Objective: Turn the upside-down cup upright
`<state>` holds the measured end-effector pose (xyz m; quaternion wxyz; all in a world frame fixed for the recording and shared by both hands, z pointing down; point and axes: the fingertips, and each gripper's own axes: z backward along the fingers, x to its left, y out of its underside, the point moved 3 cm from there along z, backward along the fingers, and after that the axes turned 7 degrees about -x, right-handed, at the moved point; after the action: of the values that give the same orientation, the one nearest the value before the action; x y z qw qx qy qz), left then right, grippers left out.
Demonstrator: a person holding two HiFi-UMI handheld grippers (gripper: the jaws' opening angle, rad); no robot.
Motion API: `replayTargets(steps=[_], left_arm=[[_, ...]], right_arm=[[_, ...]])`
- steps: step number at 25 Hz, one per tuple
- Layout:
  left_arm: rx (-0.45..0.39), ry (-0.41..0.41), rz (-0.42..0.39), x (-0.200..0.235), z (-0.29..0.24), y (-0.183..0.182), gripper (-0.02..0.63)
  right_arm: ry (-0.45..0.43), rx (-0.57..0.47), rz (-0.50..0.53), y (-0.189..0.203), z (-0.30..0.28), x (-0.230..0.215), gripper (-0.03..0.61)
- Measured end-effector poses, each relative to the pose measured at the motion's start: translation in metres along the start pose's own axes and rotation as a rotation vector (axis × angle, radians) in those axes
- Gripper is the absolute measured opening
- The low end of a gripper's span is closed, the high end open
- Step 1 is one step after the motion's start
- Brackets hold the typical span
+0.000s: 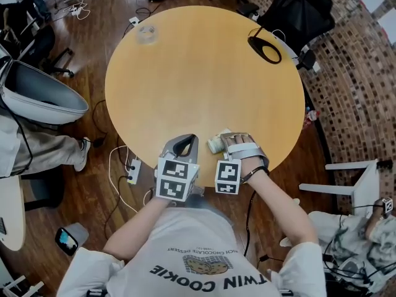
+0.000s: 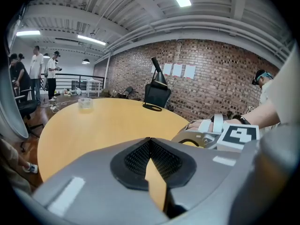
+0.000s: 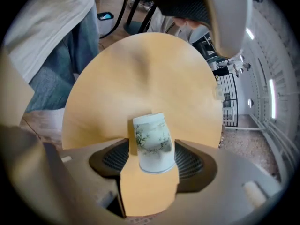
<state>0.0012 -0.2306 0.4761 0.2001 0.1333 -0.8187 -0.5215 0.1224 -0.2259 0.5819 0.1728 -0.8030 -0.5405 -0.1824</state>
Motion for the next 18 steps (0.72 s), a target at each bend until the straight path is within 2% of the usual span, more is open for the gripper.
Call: replayTargets(steps=[3,11,18], left_arm=[[0.004,0.003,-0.002,0.0,-0.003,0.002,0.006],[0.012,0.02,-0.013,-0.009,-0.009,-0.001,0.006],[0.017,0.011,-0.016,-0.005,-0.01,0.001,0.006]], right_arm=[[-0.038,-0.107,-0.207,0.004,0.01,-0.003,0.293],[-0.119,-0.399,-0.92,0.034,0.032,-0.042,0.293],[-0.35,-0.581,-1.339,0.057,0.015,-0.035,0.288]])
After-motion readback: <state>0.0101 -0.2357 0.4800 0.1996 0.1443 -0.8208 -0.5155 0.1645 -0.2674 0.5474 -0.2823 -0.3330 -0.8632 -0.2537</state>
